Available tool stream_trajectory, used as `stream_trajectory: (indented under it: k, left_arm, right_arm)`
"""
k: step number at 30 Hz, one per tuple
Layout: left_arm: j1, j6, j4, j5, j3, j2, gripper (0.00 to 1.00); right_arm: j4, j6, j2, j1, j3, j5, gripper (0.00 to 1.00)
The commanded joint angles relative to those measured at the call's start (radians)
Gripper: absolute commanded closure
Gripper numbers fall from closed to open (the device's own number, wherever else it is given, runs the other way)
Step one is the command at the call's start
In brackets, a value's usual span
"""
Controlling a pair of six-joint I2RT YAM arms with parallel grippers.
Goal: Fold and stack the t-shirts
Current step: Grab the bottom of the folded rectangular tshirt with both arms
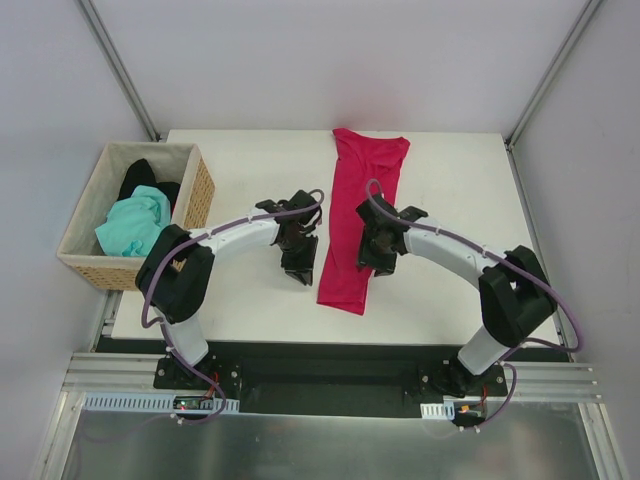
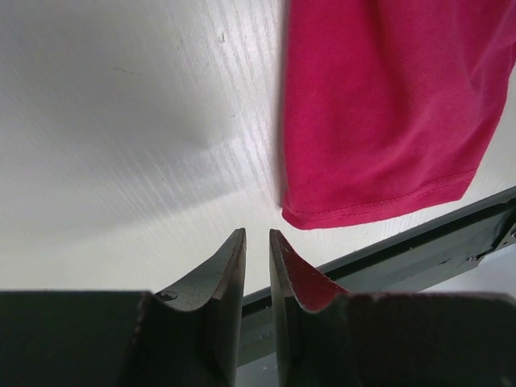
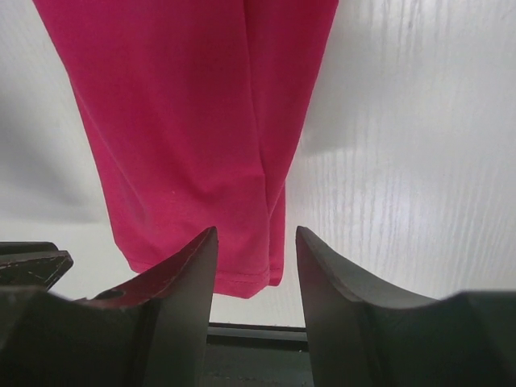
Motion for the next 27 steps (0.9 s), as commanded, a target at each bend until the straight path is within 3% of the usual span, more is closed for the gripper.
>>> stream_trajectory:
  k: [1,9,27]
  left_arm:
    - [-0.016,0.001,-0.007,0.026,-0.031,-0.02,0.83]
    - [-0.022,-0.002,0.016,0.023,-0.062,-0.033,0.83]
    - [-0.068,-0.038,0.025,0.04,-0.022,0.011,0.85]
  right_arm:
    - [-0.001,0.07,-0.038,0.04,-0.046,0.049,0.53]
    - [-0.001,0.177,-0.117,0.098,-0.152,0.091,0.6]
    - [-0.018,0.252,-0.155,0.232,-0.221,0.106,0.59]
